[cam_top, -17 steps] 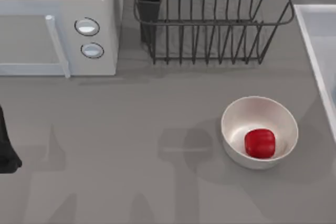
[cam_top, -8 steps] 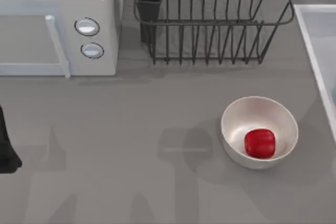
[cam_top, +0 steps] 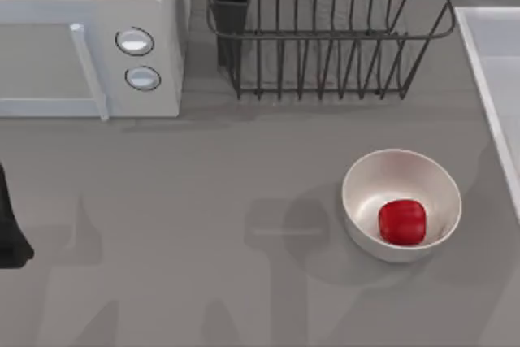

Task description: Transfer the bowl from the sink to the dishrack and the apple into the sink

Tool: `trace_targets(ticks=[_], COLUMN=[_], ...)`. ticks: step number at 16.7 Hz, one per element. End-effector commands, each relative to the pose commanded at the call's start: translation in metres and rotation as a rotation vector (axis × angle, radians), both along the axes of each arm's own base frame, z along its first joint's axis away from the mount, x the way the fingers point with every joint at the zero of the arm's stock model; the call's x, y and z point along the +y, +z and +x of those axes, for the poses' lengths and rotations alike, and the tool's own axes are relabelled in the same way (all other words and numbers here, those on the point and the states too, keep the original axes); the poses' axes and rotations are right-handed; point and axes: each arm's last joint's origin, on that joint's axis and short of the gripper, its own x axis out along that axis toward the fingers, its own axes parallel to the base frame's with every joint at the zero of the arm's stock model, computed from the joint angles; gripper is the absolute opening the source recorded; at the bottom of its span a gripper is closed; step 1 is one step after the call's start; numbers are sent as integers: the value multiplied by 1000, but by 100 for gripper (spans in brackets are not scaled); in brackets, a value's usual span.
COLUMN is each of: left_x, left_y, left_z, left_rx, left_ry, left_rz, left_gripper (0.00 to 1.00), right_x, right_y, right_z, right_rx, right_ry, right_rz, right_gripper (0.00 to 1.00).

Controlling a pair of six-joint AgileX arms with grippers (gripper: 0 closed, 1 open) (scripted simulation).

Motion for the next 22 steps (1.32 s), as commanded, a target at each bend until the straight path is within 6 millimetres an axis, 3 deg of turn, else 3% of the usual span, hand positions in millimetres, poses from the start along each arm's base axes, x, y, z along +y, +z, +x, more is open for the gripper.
trace_targets(ticks=[4, 7, 10, 12, 14, 17, 20, 22], left_x=[0, 0, 0, 0, 0, 0, 0, 0], left_y=[0, 0, 0, 0, 0, 0, 0, 0], left_z=[0, 0, 0, 0, 0, 0, 0, 0], left_rx=[0, 0, 0, 0, 0, 0, 0, 0], left_ry=[0, 0, 0, 0, 0, 0, 0, 0], left_rz=[0, 0, 0, 0, 0, 0, 0, 0], left_gripper=[100, 100, 100, 100, 100, 100, 100, 100], right_x=[-10, 2, 21, 31, 36, 37, 38, 43], right_y=[98, 157, 190, 199, 203, 203, 204, 205], right_z=[-79, -149, -208, -233, -245, -246, -242, -228], right_rx=[-13, -21, -21, -15, -11, -11, -15, -34], right_ry=[2, 0, -2, -3, -3, -3, 2, 18], right_rz=[-9, -18, -17, -10, -4, -4, -17, -71], right_gripper=[0, 0, 0, 0, 0, 0, 0, 0])
